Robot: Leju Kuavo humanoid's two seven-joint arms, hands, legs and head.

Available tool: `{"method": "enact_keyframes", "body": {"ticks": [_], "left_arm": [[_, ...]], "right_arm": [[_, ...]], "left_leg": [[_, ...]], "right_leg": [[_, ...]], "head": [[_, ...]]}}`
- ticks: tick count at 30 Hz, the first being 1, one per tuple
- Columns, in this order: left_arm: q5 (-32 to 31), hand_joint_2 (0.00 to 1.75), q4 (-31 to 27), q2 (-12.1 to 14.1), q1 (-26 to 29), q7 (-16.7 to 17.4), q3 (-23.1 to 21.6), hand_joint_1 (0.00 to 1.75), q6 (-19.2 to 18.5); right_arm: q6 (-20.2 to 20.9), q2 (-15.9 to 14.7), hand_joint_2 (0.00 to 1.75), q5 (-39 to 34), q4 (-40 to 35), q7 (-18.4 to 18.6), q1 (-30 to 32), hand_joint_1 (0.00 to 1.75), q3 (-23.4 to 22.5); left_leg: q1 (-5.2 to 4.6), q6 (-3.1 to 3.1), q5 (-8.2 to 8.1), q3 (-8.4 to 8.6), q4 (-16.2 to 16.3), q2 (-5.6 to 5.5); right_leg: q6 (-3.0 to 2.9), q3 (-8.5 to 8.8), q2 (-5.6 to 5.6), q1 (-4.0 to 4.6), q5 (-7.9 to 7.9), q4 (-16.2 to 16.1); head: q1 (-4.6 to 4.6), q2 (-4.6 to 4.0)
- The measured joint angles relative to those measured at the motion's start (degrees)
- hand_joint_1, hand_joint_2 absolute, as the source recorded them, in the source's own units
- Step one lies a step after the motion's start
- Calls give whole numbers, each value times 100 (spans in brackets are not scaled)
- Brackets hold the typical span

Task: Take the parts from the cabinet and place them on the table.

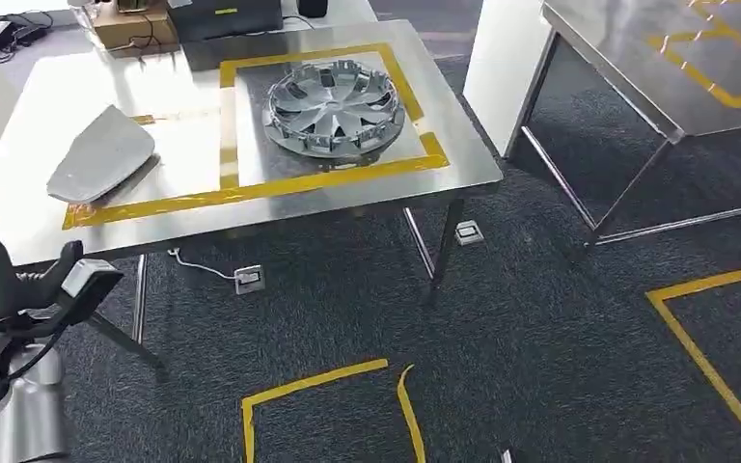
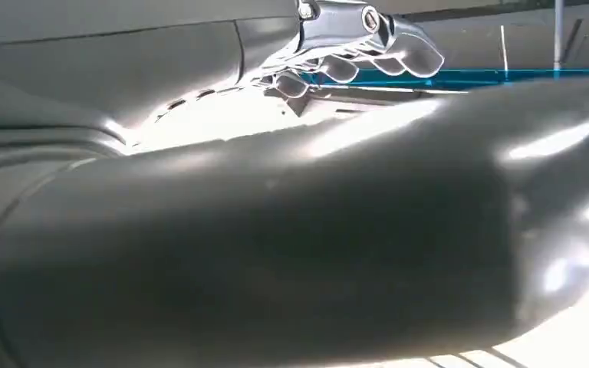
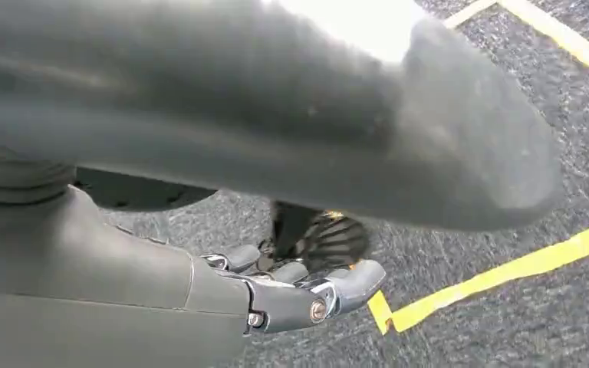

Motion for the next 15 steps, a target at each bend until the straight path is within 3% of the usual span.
{"method": "enact_keyframes", "body": {"ticks": [3,4,6,7,8,9,10,11,12,13,14,15], "left_arm": [[37,0,7,68,41,107,-81,0,0],[40,0,13,98,86,144,-87,0,2],[40,0,9,169,151,221,-90,0,0],[40,0,9,201,203,287,-103,0,2],[37,0,9,227,255,337,-120,0,2],[20,0,5,243,335,385,-138,0,0],[-15,0,-11,260,414,435,-140,0,0],[-43,0,-31,282,484,481,-140,0,2],[-65,0,-52,295,537,516,-142,0,0],[-65,0,-70,311,574,540,-149,0,0],[-76,0,-98,337,606,573,-162,0,2],[-85,0,-114,359,636,590,-188,0,2]], "right_arm": [[-31,20,0,9,0,-31,36,0,-17],[-35,35,0,19,2,4,51,0,-17],[-64,35,0,59,2,33,64,0,-17],[-103,35,0,90,2,68,74,0,-17],[-124,37,0,109,2,117,84,0,-18],[-153,37,0,114,2,181,94,0,-17],[-188,37,0,116,2,256,102,0,-17],[-223,37,0,124,2,332,111,0,-20],[-234,37,0,133,2,388,125,0,-20],[-243,37,0,142,2,444,132,0,-20],[-273,35,0,146,2,500,130,0,-20],[-304,26,0,146,0,546,137,0,-20]], "left_leg": [[8,-117,169,0,-76,6],[38,-142,46,-38,-17,-20],[41,-185,-547,-187,413,-30],[50,-217,-957,-285,907,-33],[49,-237,-1165,-363,1319,-35],[53,-256,-1201,-384,1647,-34],[60,-264,-1072,-317,1735,-34],[72,-265,-851,-170,1636,-34],[85,-273,-618,82,1342,-34],[98,-283,-514,443,866,-32],[114,-294,-626,772,391,-36],[67,-270,-921,1116,-134,-52]], "right_leg": [[-117,-99,-5,14,135,-39],[-164,-148,-44,-22,219,-64],[-233,-264,-38,-27,321,-67],[-236,-356,-39,-25,405,-66],[-235,-442,-39,-25,467,-61],[-225,-533,-41,-26,541,-54],[-214,-624,-42,-29,606,-50],[-198,-711,-42,-35,670,-42],[-172,-802,-41,-45,731,-27],[-138,-883,-42,-58,784,1],[-107,-919,-41,-53,818,35],[-64,-961,-35,-29,855,59]], "head": [[15,0],[22,0],[-13,0],[-9,0],[-18,0],[-13,0],[-15,0],[-15,0],[-11,0],[-15,0],[-11,0],[-33,0]]}}
